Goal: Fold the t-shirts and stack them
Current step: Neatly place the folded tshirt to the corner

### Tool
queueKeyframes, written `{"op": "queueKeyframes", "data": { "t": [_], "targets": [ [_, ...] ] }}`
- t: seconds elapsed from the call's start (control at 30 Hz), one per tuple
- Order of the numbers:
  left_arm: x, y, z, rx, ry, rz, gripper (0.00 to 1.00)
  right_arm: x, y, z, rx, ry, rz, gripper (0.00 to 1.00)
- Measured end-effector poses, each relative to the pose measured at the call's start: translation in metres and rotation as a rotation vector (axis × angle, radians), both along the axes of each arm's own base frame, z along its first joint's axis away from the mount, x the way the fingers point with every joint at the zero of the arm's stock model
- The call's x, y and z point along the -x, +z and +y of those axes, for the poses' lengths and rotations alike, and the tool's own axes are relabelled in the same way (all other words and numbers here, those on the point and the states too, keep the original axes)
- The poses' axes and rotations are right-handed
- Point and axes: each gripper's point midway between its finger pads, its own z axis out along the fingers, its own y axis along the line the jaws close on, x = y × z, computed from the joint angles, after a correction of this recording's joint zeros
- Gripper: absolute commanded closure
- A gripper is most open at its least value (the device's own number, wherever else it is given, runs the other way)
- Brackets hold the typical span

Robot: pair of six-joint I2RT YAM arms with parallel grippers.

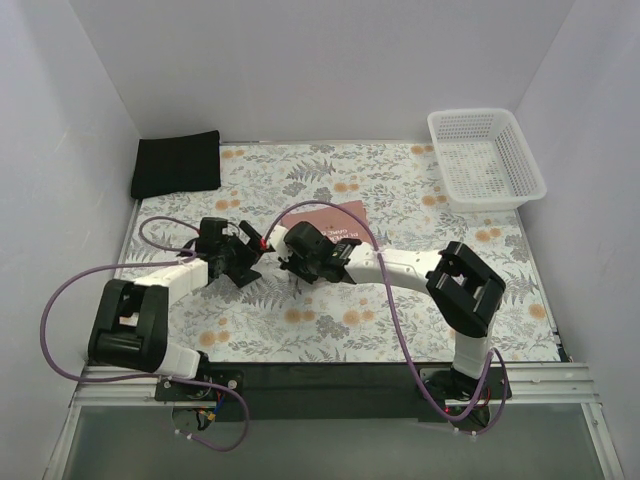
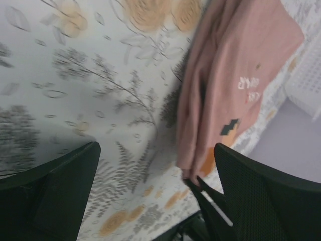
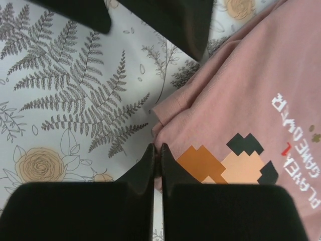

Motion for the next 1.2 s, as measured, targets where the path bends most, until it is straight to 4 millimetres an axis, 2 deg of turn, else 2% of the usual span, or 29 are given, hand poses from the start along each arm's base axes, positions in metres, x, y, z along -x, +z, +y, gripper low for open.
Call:
{"op": "queueKeyframes", "data": {
  "t": [0.07,0.27,0.4,0.47,0.5,0.53,0.63,0.67,0.77,0.8,0.9,0.97,1.0,1.07,1.1,1.13,1.2],
  "targets": [
    [0.0,-0.005,-0.018,0.032,-0.025,0.013,0.02,0.004,-0.006,-0.002,-0.012,-0.001,0.028,0.99],
    [-0.001,-0.003,-0.069,0.112,-0.093,-0.011,0.03,0.009,-0.017,-0.005,-0.048,-0.009,0.086,0.99],
    [-0.006,-0.003,-0.086,0.162,-0.085,-0.021,0.08,0.01,-0.014,-0.004,-0.085,-0.017,0.105,0.99],
    [-0.008,-0.003,-0.09,0.179,-0.077,-0.025,0.14,0.009,-0.01,-0.003,-0.105,-0.027,0.108,0.99],
    [-0.009,-0.004,-0.092,0.183,-0.072,-0.029,0.18,0.008,-0.008,-0.003,-0.115,-0.03,0.106,0.99],
    [-0.008,-0.005,-0.092,0.185,-0.067,-0.034,0.28,0.008,-0.006,-0.002,-0.125,-0.032,0.106,0.99],
    [-0.005,-0.012,-0.09,0.176,-0.042,-0.033,0.47,0.007,-0.002,-0.002,-0.145,-0.043,0.112,0.99],
    [-0.004,-0.015,-0.088,0.164,-0.037,-0.032,0.64,0.007,-0.001,0.0,-0.154,-0.043,0.113,0.99],
    [-0.003,-0.024,-0.081,0.111,-0.019,-0.024,0.92,0.006,0.002,0.003,-0.176,-0.04,0.119,0.99],
    [-0.003,-0.027,-0.079,0.096,-0.018,-0.018,0.99,0.007,0.002,0.004,-0.18,-0.038,0.124,0.99],
    [-0.004,-0.028,-0.079,0.057,-0.044,-0.024,1.0,0.008,0.002,0.004,-0.182,-0.039,0.129,0.99],
    [-0.01,-0.027,-0.081,0.032,-0.071,-0.035,1.0,0.005,0.002,0.003,-0.181,-0.046,0.125,0.87],
    [-0.013,-0.028,-0.082,0.017,-0.086,-0.038,1.0,0.003,0.001,0.002,-0.181,-0.054,0.123,0.73],
    [-0.021,-0.03,-0.081,-0.031,-0.107,-0.056,1.0,0.002,0.001,0.002,-0.187,-0.067,0.128,0.59],
    [-0.029,-0.031,-0.078,-0.061,-0.11,-0.067,1.0,0.001,0.002,0.002,-0.192,-0.068,0.128,0.53],
    [-0.039,-0.03,-0.074,-0.098,-0.114,-0.081,1.0,0.002,0.004,0.003,-0.197,-0.065,0.128,0.42],
    [-0.062,-0.029,-0.064,-0.19,-0.115,-0.11,1.0,0.004,0.007,0.002,-0.207,-0.068,0.123,0.31]
  ]
}}
